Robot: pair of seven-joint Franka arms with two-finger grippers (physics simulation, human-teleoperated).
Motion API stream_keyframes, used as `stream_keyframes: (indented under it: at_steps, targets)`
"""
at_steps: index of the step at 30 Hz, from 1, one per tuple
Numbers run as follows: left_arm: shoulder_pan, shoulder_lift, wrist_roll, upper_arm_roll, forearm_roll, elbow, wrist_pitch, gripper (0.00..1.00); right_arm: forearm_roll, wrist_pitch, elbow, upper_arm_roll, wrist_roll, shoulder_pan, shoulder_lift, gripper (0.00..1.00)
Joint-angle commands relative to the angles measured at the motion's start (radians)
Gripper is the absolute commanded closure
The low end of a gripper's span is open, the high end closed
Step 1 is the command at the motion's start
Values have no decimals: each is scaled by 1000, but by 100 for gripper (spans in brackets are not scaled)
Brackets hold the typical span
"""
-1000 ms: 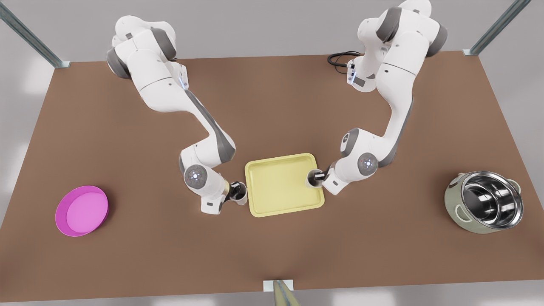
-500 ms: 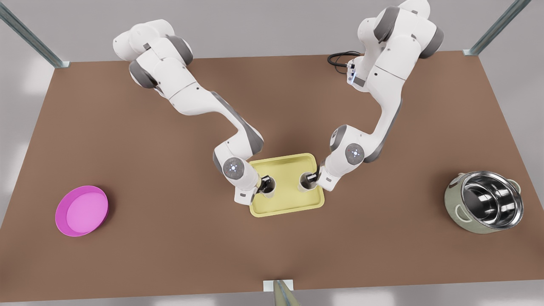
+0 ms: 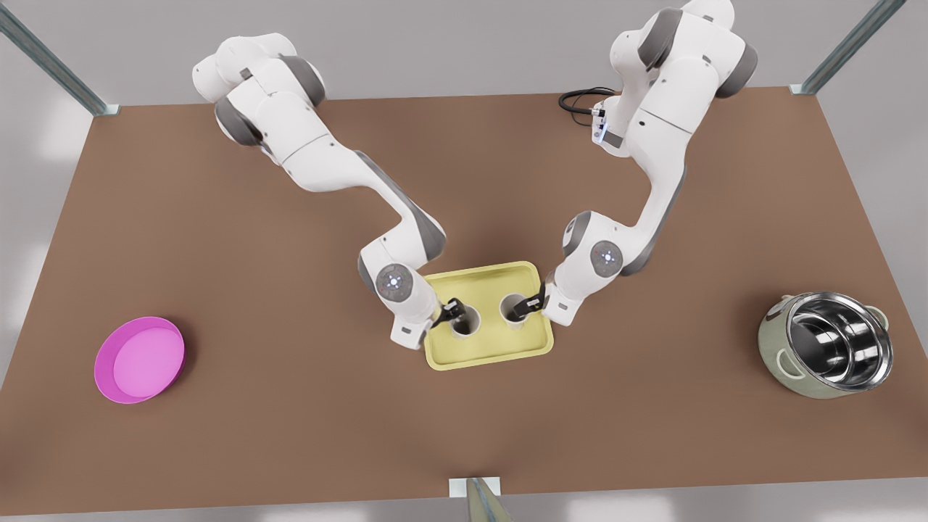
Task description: Use both arms to respectively pick up the white IKEA cups from the middle-left and middle-right positions, then place the white IKEA cups onto the middle-middle tray, ensuring that the cups remain upright and do not tip over
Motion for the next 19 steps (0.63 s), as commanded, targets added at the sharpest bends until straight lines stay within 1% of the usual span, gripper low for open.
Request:
stream_keyframes:
  at_steps: [1,2,3,4,5,6,7,8,9,10,11,12,13,15,16,18,19]
  targets:
    - [5,-39,-124,5,16,25,-177,0,21,-131,-6,2,24,-17,-64,0]
    - [7,-44,-126,36,27,123,-340,0,21,-226,-4,2,23,-36,-116,0]
    - [21,-40,-126,44,81,236,-536,0,21,-329,-3,2,20,-48,-164,0]
    - [79,-45,-118,44,108,365,-767,0,21,-395,3,-1,27,-80,-185,0]
    - [127,-45,-112,42,136,499,-955,0,22,-510,8,-8,29,-155,-185,0]
    - [176,-45,41,42,177,623,-1093,0,5,-604,5,-9,15,-266,-173,0]
    - [180,-45,239,44,251,723,-1194,0,-25,-668,-1,-12,-10,-353,-141,0]
    - [182,-47,422,42,324,763,-1266,0,-116,-681,-1,-14,-111,-424,-110,0]
    - [145,-111,690,115,381,714,-1263,0,-171,-668,40,-61,-145,-448,-102,0]
    - [76,-201,885,241,371,608,-1233,0,-194,-671,85,-75,-146,-450,-119,0]
    - [58,-238,884,246,368,571,-1210,0,-182,-671,106,-77,-157,-464,-202,0]
    - [58,-238,881,248,302,580,-1233,0,-180,-676,94,-89,-191,-467,-297,0]
    - [56,-249,786,246,289,580,-1234,0,-183,-696,11,-119,-185,-464,-403,0]
    - [56,-255,727,246,254,568,-1230,0,-185,-696,-147,-133,-181,-453,-579,0]
    - [65,-232,724,245,246,571,-1234,0,-179,-708,-164,-141,-183,-453,-609,0]
    - [87,-231,729,245,246,573,-1230,0,-174,-777,-164,-144,-180,-456,-618,0]
    - [108,-231,729,245,245,576,-1233,0,-170,-779,-162,-153,-181,-458,-618,0]
